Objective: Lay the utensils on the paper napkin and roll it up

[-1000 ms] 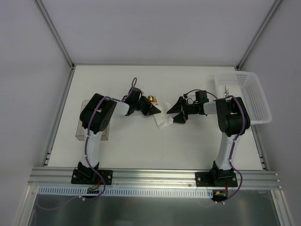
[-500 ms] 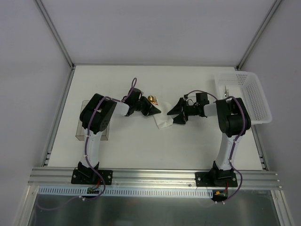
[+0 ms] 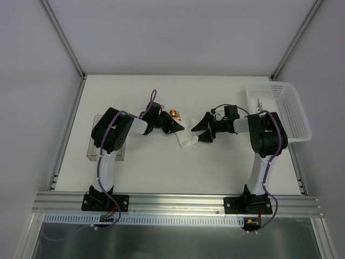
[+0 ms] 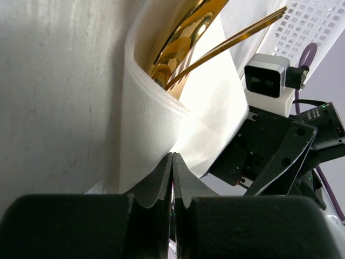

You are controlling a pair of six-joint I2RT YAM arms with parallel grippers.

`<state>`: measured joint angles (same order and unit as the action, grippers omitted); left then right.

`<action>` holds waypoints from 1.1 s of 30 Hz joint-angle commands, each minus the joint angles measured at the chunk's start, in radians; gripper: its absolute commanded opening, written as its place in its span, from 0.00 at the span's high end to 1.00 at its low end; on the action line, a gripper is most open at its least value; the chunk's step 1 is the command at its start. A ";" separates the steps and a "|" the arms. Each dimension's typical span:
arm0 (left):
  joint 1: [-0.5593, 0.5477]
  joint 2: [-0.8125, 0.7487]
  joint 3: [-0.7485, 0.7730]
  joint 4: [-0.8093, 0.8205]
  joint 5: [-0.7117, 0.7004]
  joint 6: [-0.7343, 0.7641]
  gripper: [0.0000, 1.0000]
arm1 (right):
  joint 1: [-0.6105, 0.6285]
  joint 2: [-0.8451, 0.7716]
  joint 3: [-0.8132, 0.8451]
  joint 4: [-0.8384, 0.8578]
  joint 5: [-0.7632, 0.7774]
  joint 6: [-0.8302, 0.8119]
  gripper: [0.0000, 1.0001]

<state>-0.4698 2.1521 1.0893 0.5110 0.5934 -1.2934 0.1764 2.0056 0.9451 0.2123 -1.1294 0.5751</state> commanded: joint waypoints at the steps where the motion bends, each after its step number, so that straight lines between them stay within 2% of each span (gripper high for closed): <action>1: 0.000 0.041 -0.026 -0.149 -0.064 0.031 1.00 | -0.006 0.015 0.044 -0.114 0.108 -0.015 0.30; 6: -0.001 0.049 0.007 -0.173 -0.066 0.039 1.00 | -0.008 0.039 0.177 -0.162 0.166 -0.078 0.30; 11: -0.003 0.052 0.027 -0.200 -0.069 0.046 1.00 | -0.005 0.065 0.231 -0.186 0.180 -0.103 0.31; 20: -0.004 0.057 0.037 -0.203 -0.070 0.045 1.00 | 0.060 0.018 0.212 -0.257 0.181 -0.158 0.57; 27: -0.004 0.054 0.035 -0.203 -0.070 0.046 1.00 | 0.103 0.002 0.245 -0.278 0.217 -0.141 0.76; 33: -0.003 0.060 0.043 -0.203 -0.066 0.048 1.00 | 0.140 0.013 0.294 -0.343 0.232 -0.135 0.80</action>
<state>-0.4706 2.1544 1.1366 0.4202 0.5957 -1.2903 0.2893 2.0602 1.1946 -0.0753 -0.9051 0.4431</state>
